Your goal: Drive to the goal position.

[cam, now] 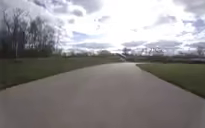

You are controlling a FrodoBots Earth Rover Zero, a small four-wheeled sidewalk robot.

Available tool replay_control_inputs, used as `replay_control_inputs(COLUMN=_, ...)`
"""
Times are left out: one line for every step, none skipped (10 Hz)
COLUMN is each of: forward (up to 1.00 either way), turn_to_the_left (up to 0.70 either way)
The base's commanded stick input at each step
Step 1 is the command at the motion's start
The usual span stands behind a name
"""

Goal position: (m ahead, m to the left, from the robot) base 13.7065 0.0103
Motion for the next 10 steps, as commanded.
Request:
replay_control_inputs(forward=0.98, turn_to_the_left=-0.04)
replay_control_inputs(forward=0.98, turn_to_the_left=-0.05)
replay_control_inputs(forward=0.98, turn_to_the_left=-0.08)
replay_control_inputs(forward=0.98, turn_to_the_left=-0.11)
replay_control_inputs(forward=0.98, turn_to_the_left=-0.11)
replay_control_inputs(forward=0.98, turn_to_the_left=-0.06)
replay_control_inputs(forward=0.98, turn_to_the_left=-0.02)
replay_control_inputs(forward=0.98, turn_to_the_left=-0.06)
replay_control_inputs(forward=0.98, turn_to_the_left=-0.25)
replay_control_inputs(forward=0.98, turn_to_the_left=-0.39)
